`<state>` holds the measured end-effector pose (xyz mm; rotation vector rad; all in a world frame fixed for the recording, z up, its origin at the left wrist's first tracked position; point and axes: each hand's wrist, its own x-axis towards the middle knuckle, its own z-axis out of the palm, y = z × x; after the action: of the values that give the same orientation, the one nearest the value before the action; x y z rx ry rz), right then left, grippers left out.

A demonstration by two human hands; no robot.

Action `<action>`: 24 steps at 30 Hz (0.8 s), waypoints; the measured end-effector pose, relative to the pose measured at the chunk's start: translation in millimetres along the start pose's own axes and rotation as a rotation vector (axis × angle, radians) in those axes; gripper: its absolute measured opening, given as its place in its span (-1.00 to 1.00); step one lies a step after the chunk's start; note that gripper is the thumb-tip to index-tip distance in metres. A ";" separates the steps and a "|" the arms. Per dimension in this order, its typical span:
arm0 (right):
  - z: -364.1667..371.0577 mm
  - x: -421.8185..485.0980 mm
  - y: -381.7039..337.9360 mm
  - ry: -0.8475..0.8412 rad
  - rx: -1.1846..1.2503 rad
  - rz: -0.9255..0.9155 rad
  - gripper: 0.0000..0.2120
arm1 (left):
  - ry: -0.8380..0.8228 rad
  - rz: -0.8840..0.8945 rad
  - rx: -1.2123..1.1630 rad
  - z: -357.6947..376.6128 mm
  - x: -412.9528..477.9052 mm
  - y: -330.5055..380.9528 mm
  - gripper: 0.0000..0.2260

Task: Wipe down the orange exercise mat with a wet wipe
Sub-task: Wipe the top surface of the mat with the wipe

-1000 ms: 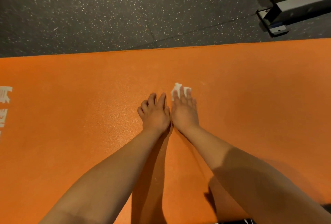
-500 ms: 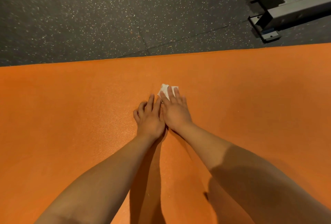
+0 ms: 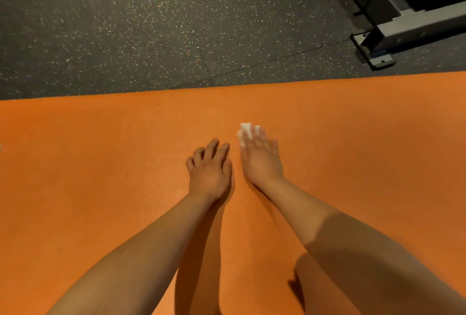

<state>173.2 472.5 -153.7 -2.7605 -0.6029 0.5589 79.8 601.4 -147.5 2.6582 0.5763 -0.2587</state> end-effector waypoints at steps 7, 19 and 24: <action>5.5 18.9 -35.7 -0.021 0.024 -0.108 -0.46 | 0.098 -0.050 -0.015 1.1 26.9 -5.0 -0.56; -10.5 60.5 -37.4 -0.018 0.034 -0.062 -0.44 | 0.080 -0.085 -0.019 -10.1 62.2 -0.2 -0.56; -18.8 73.8 -18.4 -0.018 -0.074 -0.144 -0.47 | 0.048 -0.098 0.009 -14.2 70.3 -9.0 -0.52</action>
<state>236.7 518.4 -153.9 -2.7545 -0.8343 0.5392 140.3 640.0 -156.2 2.6548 0.7239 -0.2269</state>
